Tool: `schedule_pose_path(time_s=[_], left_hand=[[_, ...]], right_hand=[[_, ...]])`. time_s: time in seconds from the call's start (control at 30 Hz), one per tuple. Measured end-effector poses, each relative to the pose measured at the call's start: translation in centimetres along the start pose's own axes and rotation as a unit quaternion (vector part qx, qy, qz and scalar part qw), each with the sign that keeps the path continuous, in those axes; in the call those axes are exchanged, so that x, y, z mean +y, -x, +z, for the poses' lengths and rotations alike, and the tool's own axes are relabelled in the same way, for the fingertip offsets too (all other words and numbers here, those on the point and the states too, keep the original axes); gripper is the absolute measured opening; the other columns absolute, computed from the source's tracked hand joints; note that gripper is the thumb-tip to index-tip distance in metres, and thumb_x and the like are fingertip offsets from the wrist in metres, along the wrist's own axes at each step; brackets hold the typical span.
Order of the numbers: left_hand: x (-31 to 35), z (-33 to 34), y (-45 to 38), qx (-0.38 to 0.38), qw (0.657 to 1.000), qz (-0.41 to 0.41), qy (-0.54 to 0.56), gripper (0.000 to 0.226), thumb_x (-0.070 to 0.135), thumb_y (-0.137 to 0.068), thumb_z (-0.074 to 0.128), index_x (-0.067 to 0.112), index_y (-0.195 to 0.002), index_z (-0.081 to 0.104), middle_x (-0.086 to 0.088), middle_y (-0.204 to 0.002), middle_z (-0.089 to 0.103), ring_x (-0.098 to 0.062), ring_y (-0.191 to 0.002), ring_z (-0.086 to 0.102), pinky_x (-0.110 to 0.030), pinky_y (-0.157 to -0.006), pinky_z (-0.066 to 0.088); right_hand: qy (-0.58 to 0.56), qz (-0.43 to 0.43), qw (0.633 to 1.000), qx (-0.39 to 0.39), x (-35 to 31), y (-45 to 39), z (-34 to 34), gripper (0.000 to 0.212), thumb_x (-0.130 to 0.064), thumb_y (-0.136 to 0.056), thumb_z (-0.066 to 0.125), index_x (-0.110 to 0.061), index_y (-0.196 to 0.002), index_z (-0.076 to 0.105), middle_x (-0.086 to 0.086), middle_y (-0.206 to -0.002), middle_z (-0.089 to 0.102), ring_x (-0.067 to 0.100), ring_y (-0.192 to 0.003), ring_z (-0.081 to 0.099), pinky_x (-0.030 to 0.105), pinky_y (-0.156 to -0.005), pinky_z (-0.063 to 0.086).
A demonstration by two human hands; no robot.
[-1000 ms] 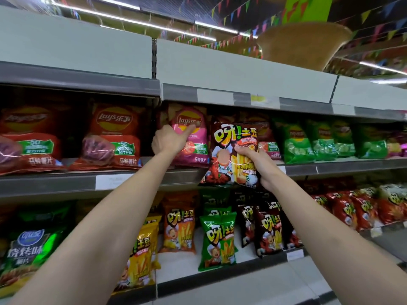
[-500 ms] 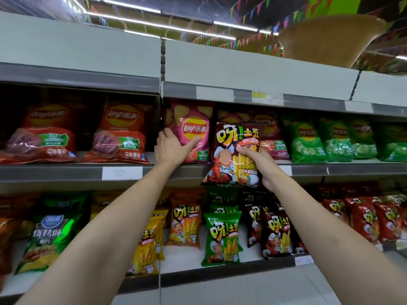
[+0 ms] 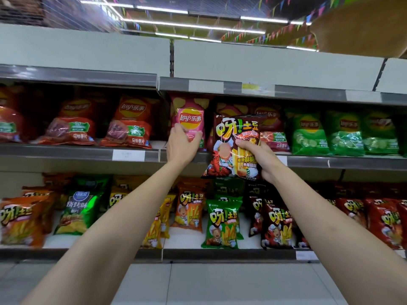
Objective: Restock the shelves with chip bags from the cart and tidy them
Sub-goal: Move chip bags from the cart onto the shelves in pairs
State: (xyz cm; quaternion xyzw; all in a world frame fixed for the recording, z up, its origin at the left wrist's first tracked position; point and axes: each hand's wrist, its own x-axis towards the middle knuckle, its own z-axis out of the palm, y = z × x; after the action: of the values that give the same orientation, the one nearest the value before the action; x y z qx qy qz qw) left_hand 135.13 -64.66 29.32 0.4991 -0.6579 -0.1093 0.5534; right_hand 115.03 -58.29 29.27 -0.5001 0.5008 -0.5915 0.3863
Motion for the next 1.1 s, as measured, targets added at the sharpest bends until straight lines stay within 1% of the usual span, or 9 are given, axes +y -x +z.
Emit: schedule_pose_path(time_s=[0.1,0.23,0.4,0.5,0.6,0.67,0.8,0.93,1.1], left_hand=[[2.4,0.7,2.7,-0.081,0.991,-0.036,0.102,0.048,0.049,-0.091,0.056,0.009,-0.115,0.047,0.002,-0.095,0.056,-0.020,-0.101,0.057,-0.032,-0.084,0.045],[5.8,3.0,6.9,-0.200,0.962,-0.082,0.168,0.079,0.059,-0.087,0.054,0.008,-0.144,0.030,-0.003,-0.133,0.047,-0.015,-0.122,0.046,-0.035,-0.105,0.038],[8.9,6.8,10.5,-0.277,0.927,-0.126,0.220,0.112,0.075,-0.068,0.064,0.014,-0.151,0.020,-0.004,-0.152,0.036,-0.023,-0.135,0.040,-0.039,-0.112,0.032],[10.7,9.3,12.5,-0.305,0.921,-0.122,0.212,0.100,0.067,-0.075,0.064,0.013,-0.148,0.023,-0.003,-0.146,0.042,-0.021,-0.129,0.046,-0.031,-0.102,0.037],[12.9,11.8,14.4,-0.350,0.902,-0.121,0.220,0.113,0.074,-0.069,0.064,0.011,-0.151,0.018,-0.006,-0.150,0.039,-0.023,-0.131,0.045,-0.034,-0.107,0.037],[13.9,13.5,15.3,-0.357,0.899,-0.128,0.217,0.103,0.063,-0.082,0.060,0.007,-0.152,0.010,-0.009,-0.154,0.031,-0.025,-0.137,0.038,-0.034,-0.106,0.033],[16.4,17.8,17.4,-0.392,0.886,-0.122,0.215,0.097,0.056,-0.086,0.059,0.006,-0.152,0.010,-0.005,-0.151,0.033,-0.025,-0.136,0.038,-0.034,-0.104,0.034],[18.3,21.9,18.9,-0.405,0.883,-0.106,0.214,0.095,0.058,-0.082,0.064,0.007,-0.148,0.018,-0.009,-0.145,0.044,-0.025,-0.126,0.049,-0.037,-0.100,0.043],[19.0,28.0,20.6,-0.431,0.870,-0.108,0.215,0.112,0.070,-0.073,0.065,0.014,-0.152,0.008,-0.008,-0.153,0.034,-0.027,-0.136,0.040,-0.048,-0.110,0.036]], right_hand=[[-0.007,0.001,1.000,-0.015,-0.2,1.4,-1.4,0.053,-0.027,-0.080,0.075,-0.016,-0.126,0.049,0.006,-0.105,0.070,0.019,-0.089,0.069,0.031,-0.071,0.055],[-0.003,0.007,0.999,-0.037,0.0,3.7,-4.0,0.042,-0.026,-0.082,0.074,-0.019,-0.118,0.052,0.003,-0.101,0.070,0.015,-0.085,0.069,0.026,-0.065,0.053],[0.016,0.024,0.999,-0.041,0.8,6.3,-8.9,0.045,-0.024,-0.080,0.075,-0.015,-0.120,0.058,0.008,-0.106,0.072,0.024,-0.096,0.069,0.039,-0.084,0.056],[0.017,0.037,0.999,-0.023,1.5,7.9,-12.4,0.040,-0.023,-0.078,0.077,-0.018,-0.114,0.058,0.007,-0.106,0.072,0.025,-0.097,0.069,0.043,-0.091,0.054],[0.019,0.059,0.998,0.010,2.2,9.4,-15.9,0.072,-0.033,-0.067,0.085,-0.014,-0.127,0.050,0.009,-0.112,0.070,0.026,-0.099,0.069,0.047,-0.092,0.053],[0.021,0.070,0.997,0.018,2.7,10.1,-18.0,0.084,-0.038,-0.060,0.088,-0.014,-0.129,0.049,0.009,-0.112,0.070,0.026,-0.099,0.070,0.047,-0.091,0.054],[0.030,0.087,0.994,0.054,3.6,11.7,-23.0,0.060,-0.030,-0.073,0.081,-0.013,-0.123,0.052,0.008,-0.110,0.070,0.024,-0.100,0.068,0.045,-0.094,0.052],[0.072,0.109,0.985,0.112,4.5,12.3,-27.4,0.094,-0.041,-0.069,0.083,-0.011,-0.139,0.028,0.009,-0.125,0.057,0.023,-0.110,0.060,0.045,-0.097,0.049],[0.114,0.121,0.975,0.150,6.9,11.8,-32.5,0.084,-0.033,-0.078,0.078,-0.011,-0.140,0.026,0.002,-0.118,0.050,0.019,-0.106,0.056,0.036,-0.091,0.049]])
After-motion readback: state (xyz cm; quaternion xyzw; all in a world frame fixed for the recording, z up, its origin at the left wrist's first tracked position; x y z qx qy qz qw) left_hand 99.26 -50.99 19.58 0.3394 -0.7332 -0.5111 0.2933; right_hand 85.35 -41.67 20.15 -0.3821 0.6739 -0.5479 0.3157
